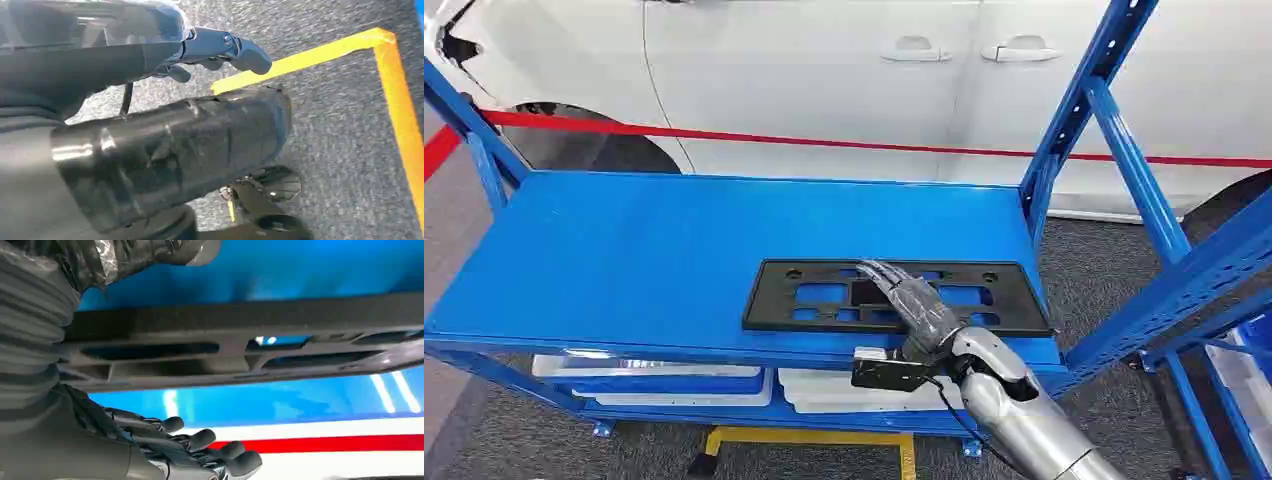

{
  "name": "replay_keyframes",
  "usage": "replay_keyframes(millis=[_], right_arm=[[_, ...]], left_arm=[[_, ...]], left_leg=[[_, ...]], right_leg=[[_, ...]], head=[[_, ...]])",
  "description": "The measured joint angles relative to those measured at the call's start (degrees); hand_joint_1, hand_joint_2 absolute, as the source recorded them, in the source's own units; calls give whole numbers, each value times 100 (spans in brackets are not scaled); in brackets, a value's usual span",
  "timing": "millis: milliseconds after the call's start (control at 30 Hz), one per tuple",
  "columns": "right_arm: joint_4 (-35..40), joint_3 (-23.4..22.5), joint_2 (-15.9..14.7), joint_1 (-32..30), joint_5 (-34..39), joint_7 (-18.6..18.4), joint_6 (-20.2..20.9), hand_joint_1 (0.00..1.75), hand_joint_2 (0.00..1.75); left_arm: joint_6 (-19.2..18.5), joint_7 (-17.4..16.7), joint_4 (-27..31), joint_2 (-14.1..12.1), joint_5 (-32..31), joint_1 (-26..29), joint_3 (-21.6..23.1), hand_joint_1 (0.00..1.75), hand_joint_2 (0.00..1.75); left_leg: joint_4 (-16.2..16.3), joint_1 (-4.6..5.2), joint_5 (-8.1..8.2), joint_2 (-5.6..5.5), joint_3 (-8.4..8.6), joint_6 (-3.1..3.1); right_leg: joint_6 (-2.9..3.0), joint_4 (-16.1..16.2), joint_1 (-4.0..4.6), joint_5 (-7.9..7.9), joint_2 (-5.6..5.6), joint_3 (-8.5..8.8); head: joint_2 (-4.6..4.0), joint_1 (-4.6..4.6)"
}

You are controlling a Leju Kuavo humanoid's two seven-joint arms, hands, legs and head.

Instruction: Take the parts from the cabinet and place them on the table.

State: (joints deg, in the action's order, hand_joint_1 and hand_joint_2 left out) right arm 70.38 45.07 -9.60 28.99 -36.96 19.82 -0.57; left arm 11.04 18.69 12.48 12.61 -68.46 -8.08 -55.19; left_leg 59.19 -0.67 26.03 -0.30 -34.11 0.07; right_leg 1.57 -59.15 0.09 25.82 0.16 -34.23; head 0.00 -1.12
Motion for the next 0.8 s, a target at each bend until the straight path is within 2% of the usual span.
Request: replay_keyframes(millis=[33, 133, 167, 200, 267, 300, 333, 367, 400, 467, 500, 533, 633, 667, 700, 733, 767, 800], right_arm=[[-2, 0, -31, 14, -31, -17, -11, 0, 175], [-13, 2, -103, 27, -179, -122, -92, 0, 175], [-15, 0, -133, 34, -223, -146, -111, 0, 175], [-22, 2, -168, 51, -273, -179, -122, 0, 175], [-56, 2, -209, 75, -364, -244, -176, 0, 175], [-85, 4, -216, 63, -395, -262, -201, 0, 175], [-112, 9, -221, 51, -422, -284, -214, 0, 175], [-138, 13, -234, 41, -455, -306, -221, 0, 175], [-160, 13, -245, 40, -465, -312, -243, 0, 175], [-186, 9, -269, 48, -476, -321, -297, 0, 175], [-199, 2, -284, 53, -489, -323, -312, 0, 175], [-205, 2, -284, 57, -505, -330, -315, 0, 175], [-240, -4, -295, 47, -573, -378, -356, 0, 175], [-247, -18, -297, 46, -579, -395, -380, 0, 175], [-251, -26, -299, 47, -590, -404, -398, 0, 175], [-262, -39, -304, 54, -597, -411, -406, 3, 175], [-271, -44, -304, 50, -618, -411, -411, 7, 175], [-286, -44, -304, 36, -651, -413, -411, 17, 175]], left_arm=[[0, 2, 0, 0, 0, -8, 0, 0, 0], [4, 0, 0, -2, 4, 15, -2, 0, 0], [11, 0, 0, 0, 2, 13, -2, 0, 0], [15, 0, 0, 0, 2, 8, -2, 0, 0], [20, 0, 0, 2, 2, -1, -2, 0, 0], [24, 0, 0, 2, 4, 5, -2, 0, 0], [28, -2, 0, 0, 7, 12, -2, 0, 0], [35, -4, 0, 0, 9, 16, -2, 0, 0], [37, -7, 0, 0, 11, 17, -2, 0, 0], [39, -7, 0, 2, 15, 17, -2, 0, 0], [41, -7, 0, 2, 17, 18, -2, 0, 0], [44, -9, 0, 2, 17, 10, -2, 0, 0], [52, -15, 0, 2, 22, 12, -2, 0, 0], [52, -17, 0, 2, 24, 12, -2, 0, 0], [55, -15, 0, 0, 24, 14, -2, 0, 0], [55, -15, 0, 0, 24, 13, -2, 0, 0], [55, -15, 0, 0, 26, 14, -2, 0, 0], [55, -17, 0, 0, 30, 20, -2, 0, 0]], left_leg=[[-23, 11, -34, -10, 2, 47], [-47, 16, -55, -11, 3, 128], [-103, -21, -91, -2, 28, 178], [-116, -20, -97, -2, 36, 198], [-114, -19, -96, 4, 29, 234], [-113, -19, -93, 6, 28, 239], [-111, -19, -90, 7, 27, 242], [-109, -19, -88, 3, 30, 240], [-100, -19, -84, -5, 32, 236], [-87, -20, -60, -14, 53, 209], [-86, -18, -45, -13, 54, 185], [-61, 20, -34, -13, 38, 148], [-114, -1, -54, -7, 60, 57], [-94, 11, -22, -7, 51, 12], [18, -8, 65, -1, 19, -9], [334, -8, 276, -2, -126, -16], [794, -12, 510, -1, -337, -30], [1242, -11, 694, -1, -552, -43]], right_leg=[[-30, -18, 12, 6, 3, -14], [-118, 20, 7, -11, -1, 2], [-151, -20, -8, 31, -1, -20], [-187, -157, -23, 138, -3, -70], [-243, -978, -48, 584, -5, -459], [-264, -1419, -57, 748, -5, -675], [-278, -1681, -68, 789, -5, -814], [-286, -1677, -86, 697, -5, -827], [-283, -1407, -97, 488, -8, -708], [-244, -413, -99, -12, -12, -224], [-202, -35, -88, -18, -14, -53], [-184, 15, -47, -19, -12, -39], [-117, 10, -21, -23, 6, -51], [-54, 84, -85, -62, -1, -1], [-35, 111, -84, -72, -9, 20], [21, 111, -84, -69, -18, 20], [34, 109, -80, -62, -21, 19], [42, 107, -74, -57, -25, 19]], head=[[0, -2], [0, 0], [0, 0], [0, -11], [0, -9], [0, -6], [0, -7], [0, -7], [0, -7], [0, -7], [0, -9], [0, -2], [0, -4], [0, -2], [0, -7], [0, 0], [0, -2], [0, -2]])
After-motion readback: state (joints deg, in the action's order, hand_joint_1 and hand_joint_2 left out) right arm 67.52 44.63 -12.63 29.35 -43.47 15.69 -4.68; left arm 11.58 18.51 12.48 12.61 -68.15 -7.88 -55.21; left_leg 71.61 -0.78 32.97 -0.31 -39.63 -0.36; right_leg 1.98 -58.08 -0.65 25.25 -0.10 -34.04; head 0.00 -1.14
